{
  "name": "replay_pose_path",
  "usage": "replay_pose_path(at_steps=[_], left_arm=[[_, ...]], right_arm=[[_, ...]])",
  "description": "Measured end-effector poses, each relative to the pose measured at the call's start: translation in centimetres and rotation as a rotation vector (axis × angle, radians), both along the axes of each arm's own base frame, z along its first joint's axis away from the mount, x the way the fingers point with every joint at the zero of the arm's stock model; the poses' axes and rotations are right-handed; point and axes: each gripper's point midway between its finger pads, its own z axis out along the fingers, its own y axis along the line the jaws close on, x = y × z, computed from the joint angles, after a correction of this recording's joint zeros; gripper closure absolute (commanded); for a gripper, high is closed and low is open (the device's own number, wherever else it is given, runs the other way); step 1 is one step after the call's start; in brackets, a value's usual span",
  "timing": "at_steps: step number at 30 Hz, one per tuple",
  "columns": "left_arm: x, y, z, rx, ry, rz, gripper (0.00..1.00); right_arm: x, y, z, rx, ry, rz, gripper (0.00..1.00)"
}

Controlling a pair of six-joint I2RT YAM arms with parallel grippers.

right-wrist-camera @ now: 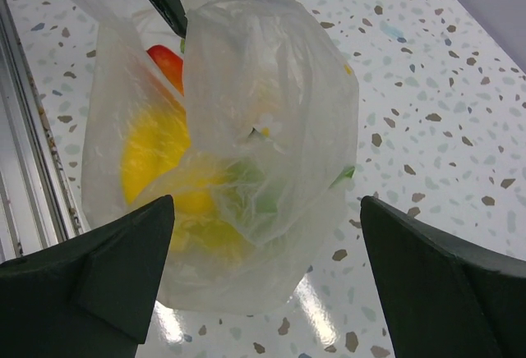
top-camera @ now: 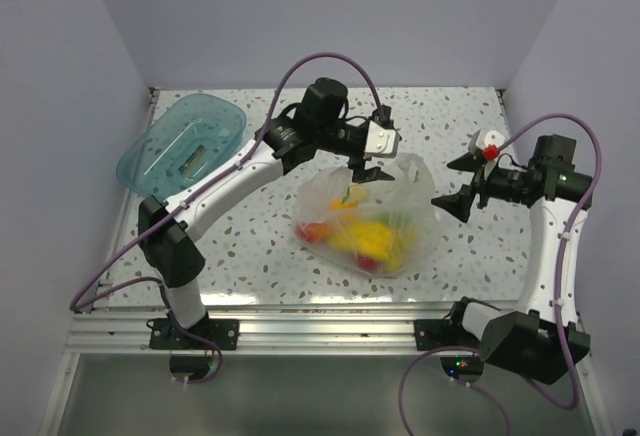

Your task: Place the fake fruits into the plastic bag and tie a complex knot

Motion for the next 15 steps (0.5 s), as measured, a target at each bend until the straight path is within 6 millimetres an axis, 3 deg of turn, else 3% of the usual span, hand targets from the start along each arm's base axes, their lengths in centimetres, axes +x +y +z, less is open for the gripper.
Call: replay_pose_path(at_steps=[7,10,15], left_arm=[[-0.7,-1.4,-0.8,0.009,0.02,-0.049,0.3],[-0.9,-1.8,-1.1,0.012,0.028,-0.059,0.46],[-0.9,-2.5,-1.2,0.011,0.033,-0.067,0.88]], right_arm=[[0.0,1.0,-0.4,0.074,-0.011,0.05,0.01],[-0.2,1.9,-0.9,0.085,-0.023,0.086,0.02],[-0.6,2.9,-1.1,0.08,-0.057,0.128,0.01]])
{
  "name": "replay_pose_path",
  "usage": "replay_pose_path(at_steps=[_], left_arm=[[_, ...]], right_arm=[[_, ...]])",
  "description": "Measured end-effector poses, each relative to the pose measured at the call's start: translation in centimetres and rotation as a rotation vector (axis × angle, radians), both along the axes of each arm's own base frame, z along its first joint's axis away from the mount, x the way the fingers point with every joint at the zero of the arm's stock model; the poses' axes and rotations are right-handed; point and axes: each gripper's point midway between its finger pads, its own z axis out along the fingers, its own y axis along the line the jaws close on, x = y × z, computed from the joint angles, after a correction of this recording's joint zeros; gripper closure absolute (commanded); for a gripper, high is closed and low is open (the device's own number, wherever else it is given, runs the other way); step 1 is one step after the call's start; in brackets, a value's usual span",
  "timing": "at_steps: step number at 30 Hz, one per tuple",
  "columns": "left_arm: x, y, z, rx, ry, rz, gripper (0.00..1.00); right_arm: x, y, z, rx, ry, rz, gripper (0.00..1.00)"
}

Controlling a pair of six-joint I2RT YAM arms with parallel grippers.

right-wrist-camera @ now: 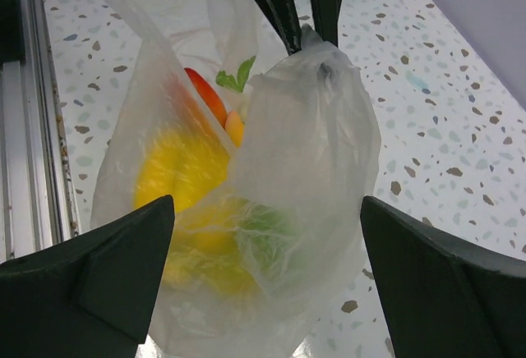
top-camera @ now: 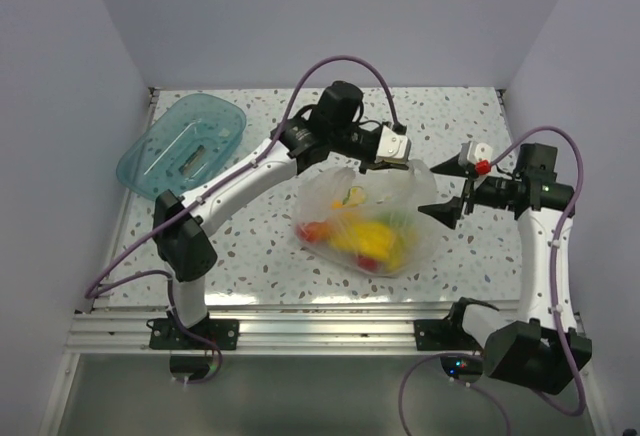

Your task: Place the fake fruits into the plastic bag and tie a complex knot

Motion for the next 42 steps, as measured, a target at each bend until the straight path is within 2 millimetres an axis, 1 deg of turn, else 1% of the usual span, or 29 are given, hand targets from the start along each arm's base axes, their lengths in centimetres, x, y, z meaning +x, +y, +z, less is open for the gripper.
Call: replay_pose_path(at_steps=[2,4,6,8,10,15,17,19,23,26,27,29,30,32,33,34,36,37,39,40,42], left_arm=[[-0.1,0.0,-0.1,0.001,0.002,-0.003,1.0],[-0.1,-0.1,0.0,-0.002,0.001,-0.007,1.0],[-0.2,-0.1,0.0,-0.002,0.003,-0.008,1.0],[-0.1,-0.1,0.0,-0.002,0.003,-0.007,1.0],[-0.2,-0.1,0.1,-0.003,0.003,-0.008,1.0],[-0.6,-0.1,0.2,-0.009,0.01,-0.027,1.0],[-0.9,0.0,0.5,-0.015,0.012,-0.04,1.0],[-1.3,0.1,1.0,-0.025,0.015,-0.056,1.0],[-2.6,0.6,2.6,-0.054,0.022,-0.091,1.0],[-3.4,1.0,3.5,-0.071,0.028,-0.111,1.0],[-3.7,1.2,3.8,-0.075,0.029,-0.116,1.0],[-4.2,1.5,4.4,-0.085,0.031,-0.125,1.0],[-4.4,1.7,4.6,-0.088,0.032,-0.127,1.0],[-4.6,1.8,5.1,-0.097,0.029,-0.131,1.0],[-4.7,1.8,5.2,-0.101,0.028,-0.13,1.0],[-4.8,1.9,5.2,-0.102,0.033,-0.128,1.0],[-4.8,2.1,5.0,-0.103,0.047,-0.119,1.0],[-4.8,2.1,4.9,-0.104,0.052,-0.113,1.0],[-4.6,2.2,4.4,-0.105,0.063,-0.085,1.0],[-4.4,2.3,4.2,-0.107,0.062,-0.066,1.0],[-3.9,2.7,3.8,-0.115,0.053,-0.011,1.0]], right_arm=[[0.0,0.2,0.2,0.008,-0.029,0.001,0.01],[0.2,0.3,0.1,0.021,-0.046,-0.015,0.01],[0.9,0.3,0.0,0.037,-0.071,-0.04,0.02],[1.4,0.8,-0.4,0.059,-0.084,-0.051,0.01],[1.5,2.0,-0.4,0.077,-0.083,-0.029,0.01],[1.7,5.4,1.5,0.093,-0.148,0.059,0.02],[1.8,6.3,1.8,0.093,-0.168,0.085,0.03],[2.1,6.9,1.4,0.089,-0.163,0.104,0.05],[3.4,7.0,-0.6,0.06,-0.121,0.105,0.1],[3.3,6.9,-1.4,0.048,-0.105,0.113,0.15],[3.2,6.9,-1.4,0.047,-0.109,0.117,0.18],[3.0,7.0,-1.3,0.046,-0.117,0.127,0.22],[2.9,7.1,-1.2,0.047,-0.121,0.134,0.28],[2.6,7.2,-1.1,0.05,-0.123,0.147,0.37],[2.4,7.3,-1.1,0.052,-0.122,0.151,0.43],[2.4,7.3,-1.2,0.052,-0.121,0.153,0.56],[2.1,7.4,-1.5,0.059,-0.105,0.153,0.7],[2.0,7.4,-1.8,0.063,-0.089,0.152,0.81],[1.7,7.5,-2.3,0.071,-0.055,0.149,0.9],[1.7,7.5,-2.5,0.071,-0.04,0.143,1.0],[1.7,7.5,-2.8,0.072,-0.013,0.129,1.0]])
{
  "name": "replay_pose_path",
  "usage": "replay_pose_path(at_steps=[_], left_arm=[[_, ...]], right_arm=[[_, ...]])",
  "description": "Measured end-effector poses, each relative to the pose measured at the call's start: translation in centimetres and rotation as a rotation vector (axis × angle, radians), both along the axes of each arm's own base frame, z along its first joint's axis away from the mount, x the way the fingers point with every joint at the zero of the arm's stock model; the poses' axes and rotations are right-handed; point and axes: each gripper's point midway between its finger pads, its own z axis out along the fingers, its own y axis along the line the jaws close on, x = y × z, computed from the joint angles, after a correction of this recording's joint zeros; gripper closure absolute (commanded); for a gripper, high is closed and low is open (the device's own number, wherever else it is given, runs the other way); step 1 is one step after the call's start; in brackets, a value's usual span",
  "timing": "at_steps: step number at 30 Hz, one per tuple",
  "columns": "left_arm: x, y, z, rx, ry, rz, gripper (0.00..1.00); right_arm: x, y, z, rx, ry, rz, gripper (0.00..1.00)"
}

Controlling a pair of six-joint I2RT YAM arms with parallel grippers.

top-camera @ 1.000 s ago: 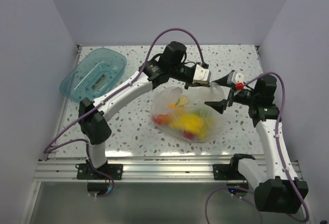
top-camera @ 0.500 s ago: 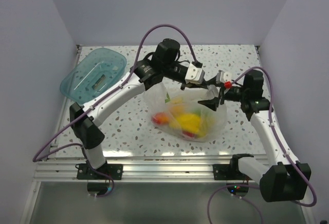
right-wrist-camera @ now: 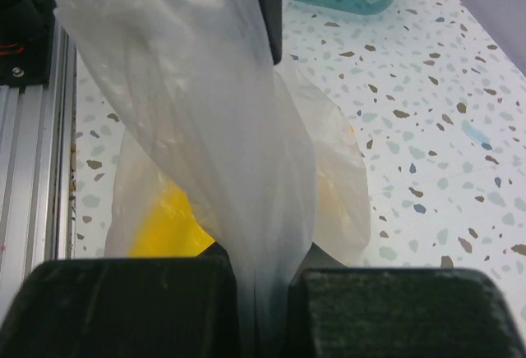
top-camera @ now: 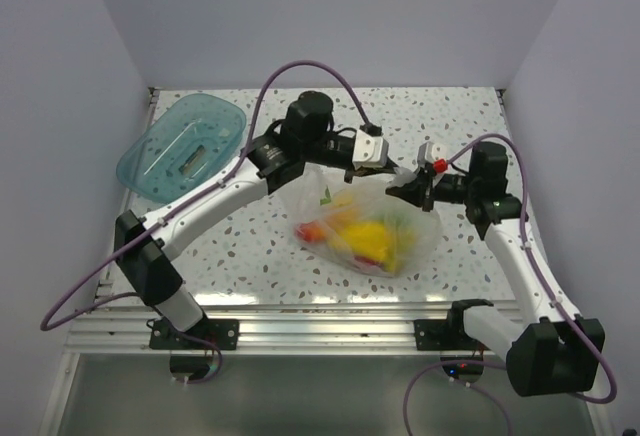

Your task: Place the fake fruits into the plastic bag and tie a complex knot

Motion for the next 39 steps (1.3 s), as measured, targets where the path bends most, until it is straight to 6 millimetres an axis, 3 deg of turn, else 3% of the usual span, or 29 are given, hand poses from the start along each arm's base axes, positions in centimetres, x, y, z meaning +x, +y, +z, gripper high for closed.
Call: replay_pose_path(at_steps=[2,5,6,8,9,14,17,19,27,30,31,32,34,35,38,39], left_arm=[[0.6,0.6,-0.3,-0.013,-0.014,0.072,1.0],[1.5,1.6,-0.6,-0.03,-0.031,0.176,0.62],[1.7,2.0,-0.4,-0.037,-0.03,0.199,0.44],[2.2,3.1,1.0,-0.066,-0.023,0.229,0.27],[2.7,4.0,1.7,-0.082,-0.015,0.249,0.13],[6.4,10.6,5.6,-0.102,0.035,0.334,0.04],[7.4,13.5,6.3,-0.043,0.052,0.324,0.05],[7.1,14.2,5.2,0.024,0.043,0.271,0.07],[4.1,13.8,-5.5,0.26,0.291,0.022,0.07],[3.9,13.9,-7.8,0.301,0.345,-0.011,0.13],[3.7,14.0,-8.2,0.308,0.351,-0.018,0.19],[3.4,14.1,-8.3,0.313,0.354,-0.024,0.39],[3.1,14.2,-8.3,0.311,0.349,-0.039,0.59],[3.0,14.2,-8.3,0.309,0.345,-0.044,0.75],[2.8,14.3,-8.1,0.306,0.337,-0.051,1.0],[2.7,14.3,-7.9,0.303,0.334,-0.05,1.0]], right_arm=[[0.3,-0.1,-0.3,-0.002,0.028,-0.022,1.0],[0.5,-0.1,-0.7,-0.002,0.075,-0.046,1.0],[0.6,-0.2,-0.9,-0.003,0.09,-0.054,1.0],[0.8,-0.4,-1.1,-0.005,0.108,-0.073,1.0],[0.8,-0.4,-1.1,-0.005,0.108,-0.074,1.0],[0.6,-0.4,-0.9,-0.018,0.076,-0.066,1.0],[0.4,-0.5,-1.0,-0.037,0.056,-0.053,1.0],[0.3,-0.6,-0.8,-0.053,0.033,-0.04,1.0],[-0.2,-0.5,-0.6,-0.104,-0.045,0.008,1.0],[-0.4,-0.5,-0.6,-0.119,-0.066,0.021,1.0],[-0.4,-0.5,-0.7,-0.123,-0.07,0.024,1.0],[-0.5,-0.5,-0.8,-0.127,-0.072,0.028,1.0],[-0.6,-0.5,-0.9,-0.134,-0.075,0.033,1.0],[-0.6,-0.5,-0.9,-0.135,-0.07,0.03,1.0],[-0.3,-0.7,-1.2,-0.14,-0.038,0.007,1.0],[0.0,-0.7,-1.4,-0.14,-0.019,-0.006,1.0]])
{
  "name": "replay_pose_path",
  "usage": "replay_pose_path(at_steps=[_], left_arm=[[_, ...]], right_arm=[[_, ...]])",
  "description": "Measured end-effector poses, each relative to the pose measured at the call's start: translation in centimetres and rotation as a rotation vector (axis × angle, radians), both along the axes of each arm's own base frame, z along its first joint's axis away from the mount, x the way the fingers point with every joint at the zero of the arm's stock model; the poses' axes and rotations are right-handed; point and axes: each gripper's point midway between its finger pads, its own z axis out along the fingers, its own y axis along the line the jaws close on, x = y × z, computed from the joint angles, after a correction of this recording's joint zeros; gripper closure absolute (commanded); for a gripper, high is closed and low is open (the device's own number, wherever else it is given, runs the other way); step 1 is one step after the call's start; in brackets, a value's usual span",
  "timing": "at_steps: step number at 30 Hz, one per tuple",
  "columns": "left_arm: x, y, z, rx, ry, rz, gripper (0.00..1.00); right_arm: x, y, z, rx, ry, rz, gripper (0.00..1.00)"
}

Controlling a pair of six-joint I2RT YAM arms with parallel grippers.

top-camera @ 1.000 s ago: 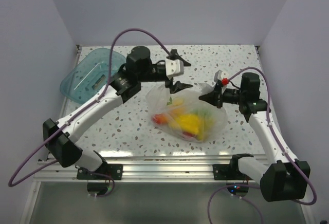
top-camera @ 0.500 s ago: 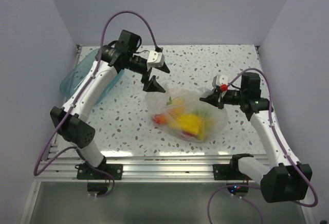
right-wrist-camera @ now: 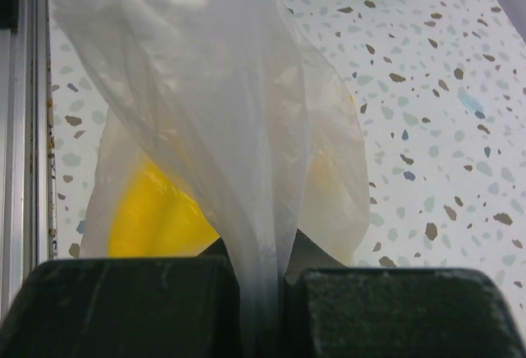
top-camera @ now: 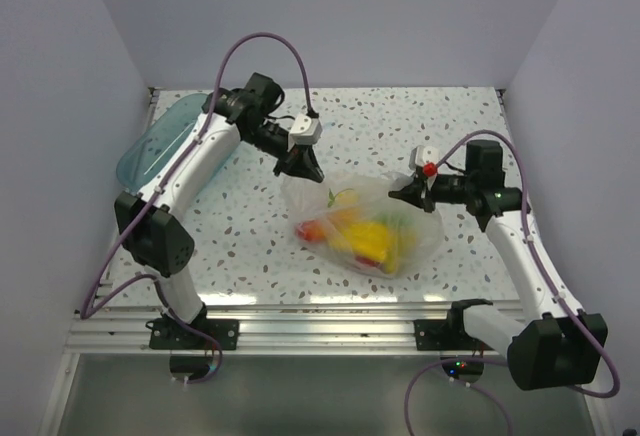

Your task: Place the fake fruits into the plastic bag and tie a complex knot

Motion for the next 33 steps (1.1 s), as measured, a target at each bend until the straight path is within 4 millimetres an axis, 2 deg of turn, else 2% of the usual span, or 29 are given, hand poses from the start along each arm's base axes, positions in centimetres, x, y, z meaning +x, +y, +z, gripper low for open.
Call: replay_pose_path(at_steps=[2,6,12,14,16,19,23,25,29,33], left_arm=[[-0.1,0.1,0.9,-0.01,-0.019,0.013,1.0],[-0.4,0.6,4.5,-0.082,-0.154,0.119,1.0],[-2.4,3.7,11.0,-0.272,-0.42,0.403,1.0],[-2.5,4.1,11.0,-0.3,-0.448,0.441,1.0],[-2.5,4.4,8.8,-0.288,-0.446,0.458,1.0],[-2.9,4.6,2.5,-0.192,-0.395,0.435,1.0],[-5.0,5.0,-4.7,-0.054,-0.392,0.32,1.0],[-6.3,5.5,-7.7,0.001,-0.402,0.254,1.0],[-8.5,6.5,-12.6,0.079,-0.425,0.149,1.0],[-9.5,7.1,-16.1,0.118,-0.453,0.084,1.0]], right_arm=[[0.6,-0.2,-0.5,-0.004,0.04,-0.035,1.0],[1.6,-0.7,-1.5,-0.018,0.126,-0.112,1.0],[3.3,-1.9,-2.9,-0.062,0.241,-0.251,1.0],[3.7,-1.9,-2.8,-0.058,0.276,-0.271,1.0],[4.1,-2.2,-3.2,-0.064,0.311,-0.312,1.0],[4.8,-3.0,-4.8,-0.076,0.409,-0.392,1.0],[5.5,-3.6,-7.2,-0.095,0.538,-0.473,1.0],[5.8,-3.8,-8.1,-0.104,0.587,-0.509,1.0],[5.9,-3.9,-9.4,-0.101,0.671,-0.554,1.0],[5.7,-3.3,-10.8,-0.104,0.756,-0.566,1.0]])
